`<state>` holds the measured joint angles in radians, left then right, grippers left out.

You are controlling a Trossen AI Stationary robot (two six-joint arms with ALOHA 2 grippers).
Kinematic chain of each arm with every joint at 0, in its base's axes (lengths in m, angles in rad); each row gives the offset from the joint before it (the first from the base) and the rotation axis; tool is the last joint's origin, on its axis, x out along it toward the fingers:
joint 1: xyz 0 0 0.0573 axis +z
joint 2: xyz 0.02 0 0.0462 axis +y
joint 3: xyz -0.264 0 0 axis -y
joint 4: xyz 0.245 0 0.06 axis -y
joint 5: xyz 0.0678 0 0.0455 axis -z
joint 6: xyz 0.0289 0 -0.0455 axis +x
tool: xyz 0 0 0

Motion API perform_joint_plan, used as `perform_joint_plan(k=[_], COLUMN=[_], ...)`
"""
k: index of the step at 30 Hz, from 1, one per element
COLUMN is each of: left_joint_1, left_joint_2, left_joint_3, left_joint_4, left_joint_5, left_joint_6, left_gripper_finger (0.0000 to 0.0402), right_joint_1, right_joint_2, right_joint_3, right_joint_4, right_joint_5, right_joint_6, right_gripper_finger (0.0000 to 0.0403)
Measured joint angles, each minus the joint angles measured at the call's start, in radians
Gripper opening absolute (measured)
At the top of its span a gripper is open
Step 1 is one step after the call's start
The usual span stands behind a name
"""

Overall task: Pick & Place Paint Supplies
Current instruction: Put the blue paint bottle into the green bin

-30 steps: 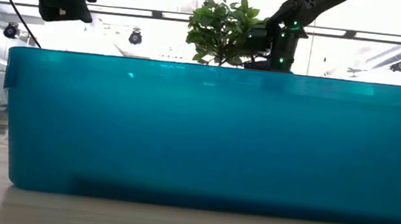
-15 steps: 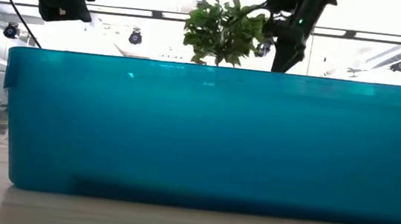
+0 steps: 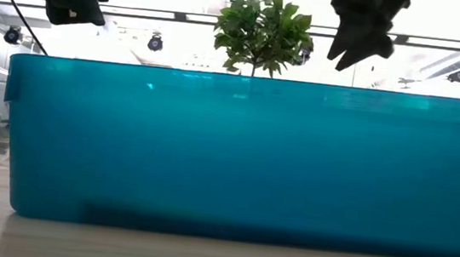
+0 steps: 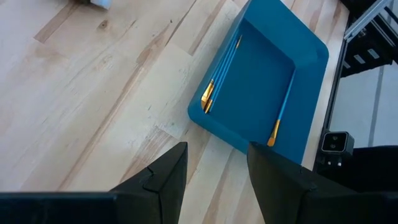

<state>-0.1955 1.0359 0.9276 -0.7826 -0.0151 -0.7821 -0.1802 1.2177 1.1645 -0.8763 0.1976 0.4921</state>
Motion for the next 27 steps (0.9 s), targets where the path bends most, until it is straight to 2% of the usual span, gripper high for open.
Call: perform_joint_plan(k=[3,6,10,13,17,22,27], left_joint_1=[0.000,0.000,0.000,0.000,0.000,0.000,0.000], left_joint_2=[0.000,0.000,0.000,0.000,0.000,0.000,0.000], left_joint_3=[0.000,0.000,0.000,-0.001,-0.001,-0.001,-0.001], left_joint_4=[0.000,0.000,0.000,0.000,0.001,0.001,0.004], left_joint_5=[0.000,0.000,0.000,0.000,0.000,-0.012,-0.023], left_joint_6=[0.000,0.000,0.000,-0.001,-0.009,-0.007,0.001], left_gripper_finger=[0.0173,0.0173,0.0173,0.0173,0.0173,0.0173,0.0174], right_joint_1=[0.085,0.154,0.197,0.198,0.198,0.196,0.188], right_joint_2=[-0.046,-0.057,-0.035,-0.025,-0.026,-0.023,-0.023], right_joint_3=[-0.087,-0.172,-0.297,-0.402,-0.527,-0.617,-0.632], right_joint_4=[0.094,0.188,0.331,0.521,0.709,0.750,0.735], right_joint_5=[0.091,0.132,0.111,0.048,0.038,0.074,0.123], right_joint_6=[0.137,0.221,0.334,0.428,0.566,0.658,0.606], right_gripper_finger=[0.0206,0.0206,0.0206,0.0206,0.0206,0.0206,0.0206])
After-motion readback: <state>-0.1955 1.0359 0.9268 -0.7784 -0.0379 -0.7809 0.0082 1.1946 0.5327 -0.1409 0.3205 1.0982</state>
